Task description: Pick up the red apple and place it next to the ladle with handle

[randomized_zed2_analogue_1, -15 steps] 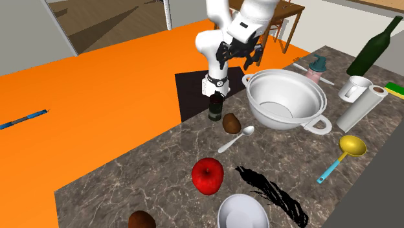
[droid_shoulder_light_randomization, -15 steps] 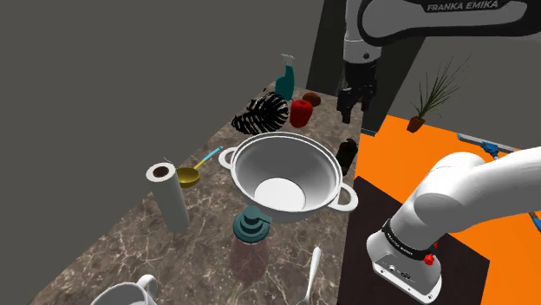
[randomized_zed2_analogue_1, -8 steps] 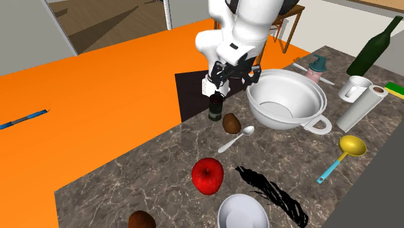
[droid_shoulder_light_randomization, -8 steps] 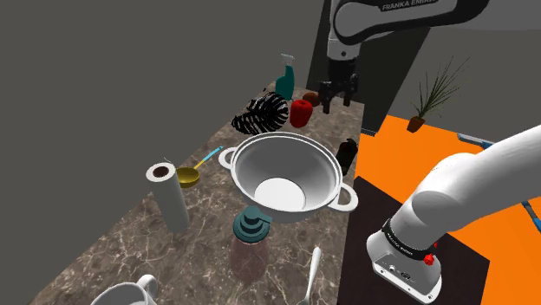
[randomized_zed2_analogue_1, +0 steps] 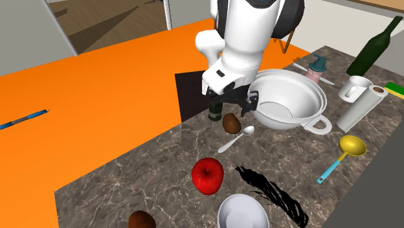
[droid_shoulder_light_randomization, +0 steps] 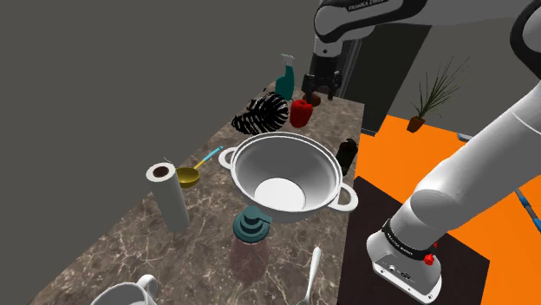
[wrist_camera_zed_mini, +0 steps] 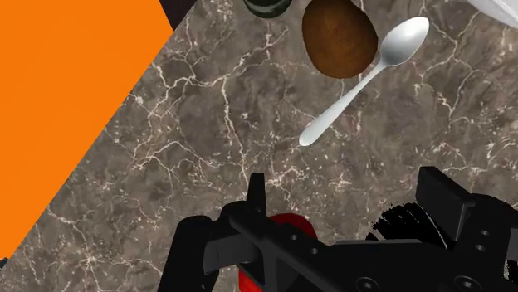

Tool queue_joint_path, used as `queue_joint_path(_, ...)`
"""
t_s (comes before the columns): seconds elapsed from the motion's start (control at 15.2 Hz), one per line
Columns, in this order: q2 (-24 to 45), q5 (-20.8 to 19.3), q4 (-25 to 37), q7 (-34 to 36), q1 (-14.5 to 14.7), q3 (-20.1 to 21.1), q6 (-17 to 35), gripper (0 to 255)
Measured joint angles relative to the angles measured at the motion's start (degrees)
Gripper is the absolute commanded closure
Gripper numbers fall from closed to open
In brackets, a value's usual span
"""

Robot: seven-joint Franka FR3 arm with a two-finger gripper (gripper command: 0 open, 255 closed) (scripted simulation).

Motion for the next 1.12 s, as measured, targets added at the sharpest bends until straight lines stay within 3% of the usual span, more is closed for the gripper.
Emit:
queue_joint_path(0.73,21.42,7.31,21.26,1.12,-4.3,-3.89,4.22,0)
queue_joint_path(1.12,24.8,8.68,21.82,1.16,-4.95,-4.09,7.49,0)
